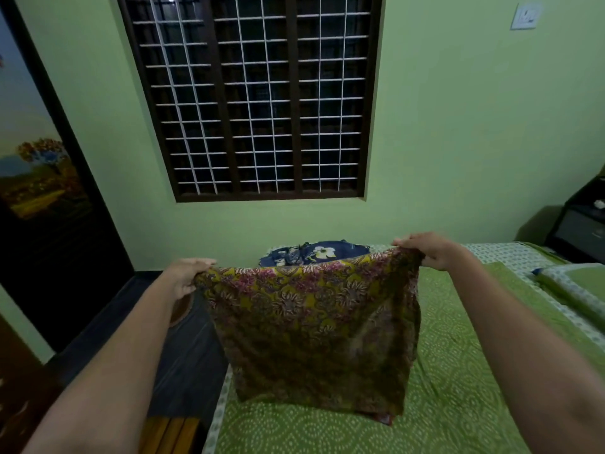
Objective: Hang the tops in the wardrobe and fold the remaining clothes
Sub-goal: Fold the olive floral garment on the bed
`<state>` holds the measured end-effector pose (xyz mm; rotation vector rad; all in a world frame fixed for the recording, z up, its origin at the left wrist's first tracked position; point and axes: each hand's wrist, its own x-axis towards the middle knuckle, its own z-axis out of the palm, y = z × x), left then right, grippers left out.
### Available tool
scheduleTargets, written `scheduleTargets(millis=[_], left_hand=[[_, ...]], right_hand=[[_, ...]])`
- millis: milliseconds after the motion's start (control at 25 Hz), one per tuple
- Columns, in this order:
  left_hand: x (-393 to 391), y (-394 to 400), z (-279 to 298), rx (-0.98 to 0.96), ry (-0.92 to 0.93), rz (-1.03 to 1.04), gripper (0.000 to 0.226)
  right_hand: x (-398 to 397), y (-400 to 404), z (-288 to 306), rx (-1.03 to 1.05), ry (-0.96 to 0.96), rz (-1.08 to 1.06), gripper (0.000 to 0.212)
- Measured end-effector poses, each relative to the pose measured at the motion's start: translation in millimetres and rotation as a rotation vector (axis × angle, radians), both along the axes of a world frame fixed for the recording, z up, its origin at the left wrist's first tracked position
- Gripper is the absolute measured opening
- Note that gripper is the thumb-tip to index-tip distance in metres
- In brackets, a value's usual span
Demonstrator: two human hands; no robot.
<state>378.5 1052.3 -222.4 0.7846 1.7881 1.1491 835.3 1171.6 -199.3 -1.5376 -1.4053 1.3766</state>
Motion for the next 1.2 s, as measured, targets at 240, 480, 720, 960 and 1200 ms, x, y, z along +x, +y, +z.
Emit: scheduleTargets(millis=[240,480,720,960,1200], left_hand=[[0.6,-12.9,-1.4,-0.146,0.306,-0.327,0.019],[6.4,4.2,83.0,0.291,0.981,0.03,0.023],[5.7,15.4,70.5,0.242,0.635,-0.029,0.018],[22.8,-7.3,121.3,0.756,-0.329,0.135,0.015],[110.8,-45.1,209.0,0.988,-0.436,-0.489,0.037]], right_hand=[[9.6,-5.3,-18.3,0.229,-0.584,0.201,0.023],[27.9,-2.6,69.0,0.772,-0.575,-0.192,0.013],[37.7,8.5,37.9,0.523,-0.436,-0.212,0.023],[44.1,-17.9,75.9,0.71,0.693,-0.222,0.016],[-15.4,-39.4,155.4,0.742,1.274,0.197,0.037]])
